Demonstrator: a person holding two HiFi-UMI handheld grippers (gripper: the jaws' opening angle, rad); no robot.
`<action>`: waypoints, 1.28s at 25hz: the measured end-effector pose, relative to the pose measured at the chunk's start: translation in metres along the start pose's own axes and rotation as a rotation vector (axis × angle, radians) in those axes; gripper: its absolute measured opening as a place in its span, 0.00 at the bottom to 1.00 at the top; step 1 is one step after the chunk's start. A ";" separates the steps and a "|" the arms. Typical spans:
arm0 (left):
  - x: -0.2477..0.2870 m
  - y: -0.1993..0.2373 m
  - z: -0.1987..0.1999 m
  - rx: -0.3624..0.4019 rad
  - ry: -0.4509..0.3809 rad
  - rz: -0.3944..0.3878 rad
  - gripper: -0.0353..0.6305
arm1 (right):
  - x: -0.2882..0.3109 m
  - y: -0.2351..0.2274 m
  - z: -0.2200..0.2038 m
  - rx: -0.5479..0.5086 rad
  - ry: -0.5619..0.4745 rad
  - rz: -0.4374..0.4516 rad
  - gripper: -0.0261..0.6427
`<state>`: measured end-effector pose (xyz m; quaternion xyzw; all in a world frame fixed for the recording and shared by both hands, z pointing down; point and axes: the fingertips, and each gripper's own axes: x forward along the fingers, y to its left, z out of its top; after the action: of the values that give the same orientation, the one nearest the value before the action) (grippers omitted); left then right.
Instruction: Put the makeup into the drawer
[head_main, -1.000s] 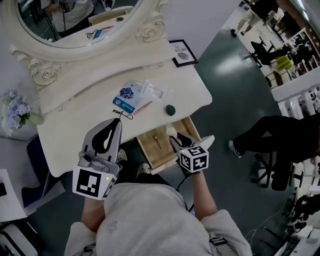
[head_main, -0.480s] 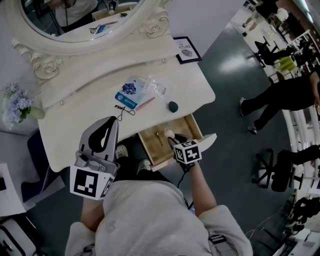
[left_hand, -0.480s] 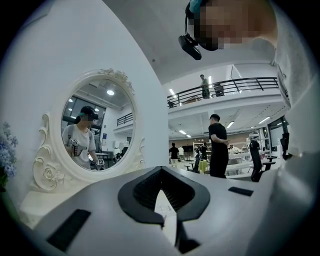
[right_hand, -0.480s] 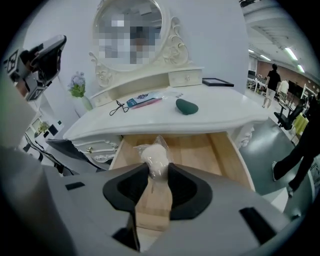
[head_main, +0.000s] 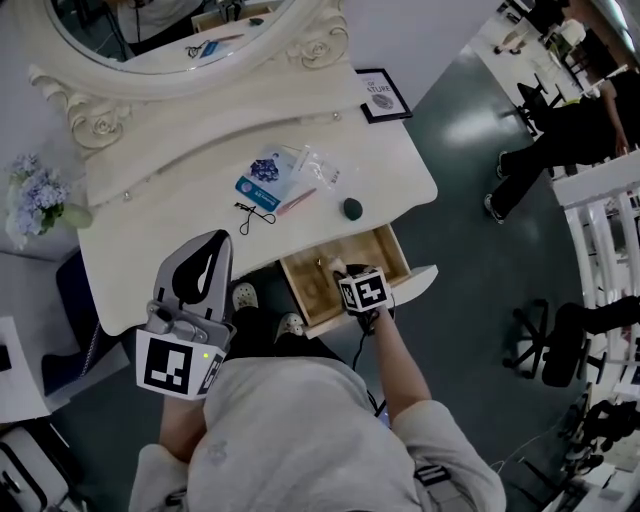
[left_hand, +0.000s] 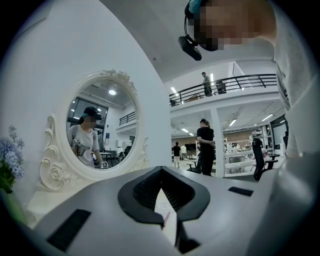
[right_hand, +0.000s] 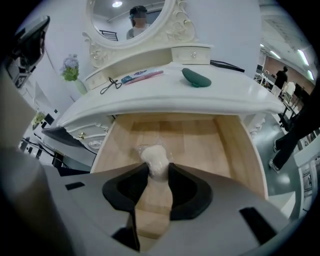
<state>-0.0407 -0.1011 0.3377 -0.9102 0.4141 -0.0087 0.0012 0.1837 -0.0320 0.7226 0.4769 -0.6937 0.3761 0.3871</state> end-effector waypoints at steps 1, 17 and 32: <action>-0.001 0.001 0.000 0.001 0.003 0.003 0.07 | 0.003 0.000 -0.001 -0.013 0.014 -0.004 0.24; -0.014 0.022 -0.008 0.022 0.040 0.055 0.07 | 0.046 0.004 -0.007 -0.149 0.171 -0.052 0.26; -0.019 0.034 -0.011 0.024 0.048 0.075 0.07 | 0.051 0.004 -0.019 -0.096 0.243 -0.040 0.29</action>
<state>-0.0786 -0.1090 0.3476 -0.8935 0.4476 -0.0354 0.0023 0.1707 -0.0332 0.7759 0.4225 -0.6492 0.3895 0.4983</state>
